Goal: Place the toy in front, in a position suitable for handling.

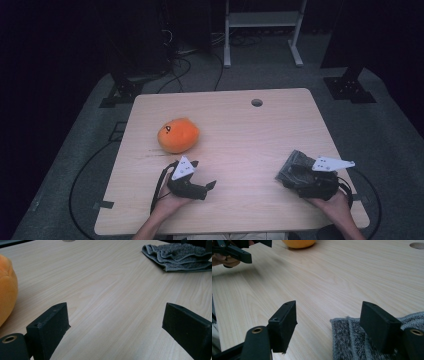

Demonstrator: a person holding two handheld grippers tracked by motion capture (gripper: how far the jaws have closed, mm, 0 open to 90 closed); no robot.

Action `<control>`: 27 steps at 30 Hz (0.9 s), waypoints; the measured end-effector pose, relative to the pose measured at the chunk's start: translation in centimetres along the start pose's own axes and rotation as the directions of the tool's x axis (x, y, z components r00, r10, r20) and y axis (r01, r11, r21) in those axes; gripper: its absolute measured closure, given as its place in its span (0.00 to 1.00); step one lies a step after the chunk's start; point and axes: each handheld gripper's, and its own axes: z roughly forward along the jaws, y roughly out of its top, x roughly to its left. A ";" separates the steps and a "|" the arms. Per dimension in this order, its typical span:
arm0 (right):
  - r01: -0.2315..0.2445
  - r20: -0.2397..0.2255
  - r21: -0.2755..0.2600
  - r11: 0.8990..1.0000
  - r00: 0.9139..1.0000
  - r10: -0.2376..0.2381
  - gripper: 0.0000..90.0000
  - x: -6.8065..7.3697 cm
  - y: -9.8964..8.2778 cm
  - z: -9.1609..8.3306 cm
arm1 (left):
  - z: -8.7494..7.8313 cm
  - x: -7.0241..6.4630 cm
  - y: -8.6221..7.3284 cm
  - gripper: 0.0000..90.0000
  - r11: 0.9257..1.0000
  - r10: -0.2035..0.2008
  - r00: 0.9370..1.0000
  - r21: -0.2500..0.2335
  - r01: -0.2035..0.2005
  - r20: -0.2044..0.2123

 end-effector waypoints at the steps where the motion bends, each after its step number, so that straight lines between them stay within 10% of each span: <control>1: 0.003 0.000 0.001 1.000 1.000 -0.003 0.32 -0.1 0.0 0.0 | 0.0 0.1 0.1 0.07 1.000 -0.003 1.000 0.002 0.003 0.000; 16: -0.030 -0.003 -0.010 1.000 1.000 0.030 0.31 -0.3 -0.1 0.0 | -1.8 3.7 2.7 0.06 0.998 -0.009 0.998 -0.057 0.006 -0.060; 27: -0.024 -0.013 -0.015 1.000 1.000 0.024 0.31 -0.3 0.1 0.2 | -3.0 8.1 4.1 0.05 0.994 -0.029 0.983 -0.108 0.009 -0.184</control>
